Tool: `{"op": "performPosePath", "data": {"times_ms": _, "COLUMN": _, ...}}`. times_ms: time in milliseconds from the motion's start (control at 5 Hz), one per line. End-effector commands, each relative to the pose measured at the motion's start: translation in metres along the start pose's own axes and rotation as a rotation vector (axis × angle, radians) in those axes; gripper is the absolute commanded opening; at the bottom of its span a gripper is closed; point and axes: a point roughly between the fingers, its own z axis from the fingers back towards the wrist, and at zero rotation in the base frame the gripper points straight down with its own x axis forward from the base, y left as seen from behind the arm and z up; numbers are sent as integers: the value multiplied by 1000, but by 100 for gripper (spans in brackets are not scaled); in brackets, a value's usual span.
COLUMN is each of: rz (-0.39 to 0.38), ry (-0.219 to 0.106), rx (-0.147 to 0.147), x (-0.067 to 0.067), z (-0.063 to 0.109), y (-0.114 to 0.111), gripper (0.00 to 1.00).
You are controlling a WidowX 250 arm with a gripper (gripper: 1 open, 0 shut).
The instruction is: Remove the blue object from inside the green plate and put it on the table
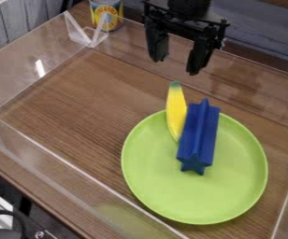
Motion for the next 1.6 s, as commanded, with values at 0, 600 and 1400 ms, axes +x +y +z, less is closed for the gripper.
{"op": "performPosePath", "data": {"times_ms": 0, "rz": -32, "ry": 7, "rx": -3, "x": -2, "z": -5, "y": -2, "gripper": 100}}
{"op": "performPosePath", "data": {"times_ms": 600, "rz": -114, "ry": -37, "rx": -11, "x": -5, "z": -14, "y": -25, "gripper": 100}}
{"op": "performPosePath", "data": {"times_ms": 1400, "rz": 2, "ry": -43, "rx": -30, "x": -10, "z": -37, "y": -53, "gripper": 0}}
